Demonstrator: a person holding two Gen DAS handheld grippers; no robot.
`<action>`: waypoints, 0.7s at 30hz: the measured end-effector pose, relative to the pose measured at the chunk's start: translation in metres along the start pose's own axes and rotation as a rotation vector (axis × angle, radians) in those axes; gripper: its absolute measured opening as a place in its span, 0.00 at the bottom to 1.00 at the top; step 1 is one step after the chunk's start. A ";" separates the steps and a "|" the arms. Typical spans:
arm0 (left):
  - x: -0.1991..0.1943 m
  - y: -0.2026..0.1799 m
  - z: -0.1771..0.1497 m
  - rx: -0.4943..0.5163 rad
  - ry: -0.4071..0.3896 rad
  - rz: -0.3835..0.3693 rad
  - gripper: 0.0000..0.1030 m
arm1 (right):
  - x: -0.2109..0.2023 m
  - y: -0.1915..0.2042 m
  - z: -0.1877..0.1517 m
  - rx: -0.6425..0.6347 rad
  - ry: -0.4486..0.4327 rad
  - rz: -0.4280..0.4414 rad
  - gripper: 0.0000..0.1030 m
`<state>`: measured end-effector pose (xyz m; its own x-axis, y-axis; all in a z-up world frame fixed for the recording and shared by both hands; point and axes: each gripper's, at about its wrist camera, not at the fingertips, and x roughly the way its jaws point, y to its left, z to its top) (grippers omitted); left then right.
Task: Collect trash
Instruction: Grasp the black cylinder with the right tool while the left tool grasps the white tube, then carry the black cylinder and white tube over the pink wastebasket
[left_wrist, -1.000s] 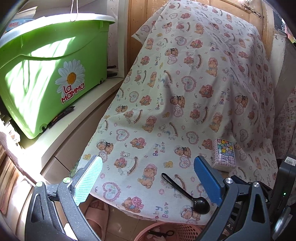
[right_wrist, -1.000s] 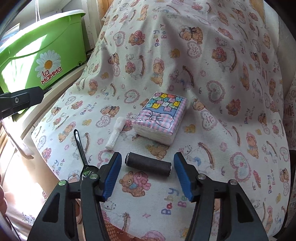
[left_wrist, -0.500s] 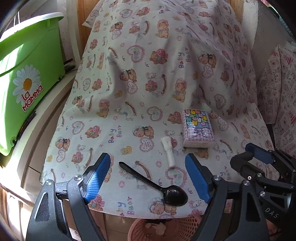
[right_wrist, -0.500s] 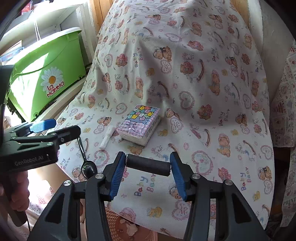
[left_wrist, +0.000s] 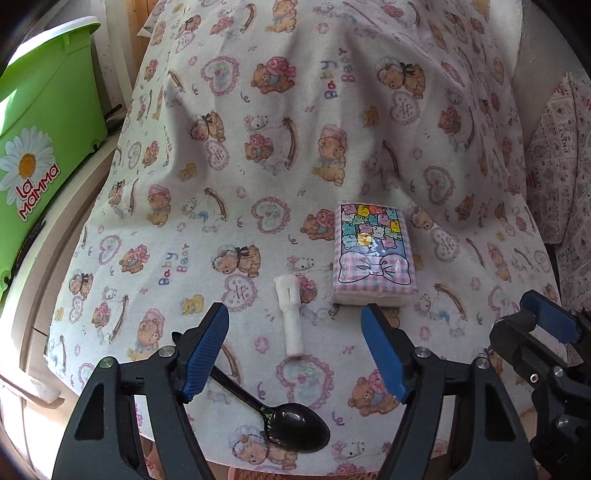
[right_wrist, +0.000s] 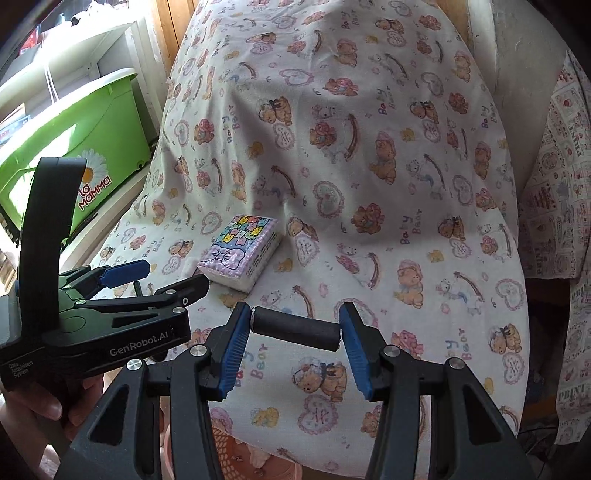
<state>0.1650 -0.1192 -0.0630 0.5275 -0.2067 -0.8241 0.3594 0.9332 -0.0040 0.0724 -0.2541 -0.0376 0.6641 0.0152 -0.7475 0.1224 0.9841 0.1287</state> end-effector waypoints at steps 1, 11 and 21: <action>0.002 0.001 0.000 -0.005 0.007 0.000 0.61 | -0.001 -0.001 0.000 0.003 0.000 0.002 0.50; 0.009 0.010 -0.003 -0.026 0.033 0.013 0.38 | -0.002 0.002 0.002 0.004 -0.010 -0.002 0.50; -0.002 0.027 0.001 -0.083 0.005 -0.008 0.08 | -0.001 0.007 0.002 -0.005 -0.013 -0.003 0.50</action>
<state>0.1740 -0.0942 -0.0609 0.5204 -0.2131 -0.8269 0.2987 0.9526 -0.0575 0.0743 -0.2478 -0.0346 0.6731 0.0096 -0.7394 0.1207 0.9851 0.1226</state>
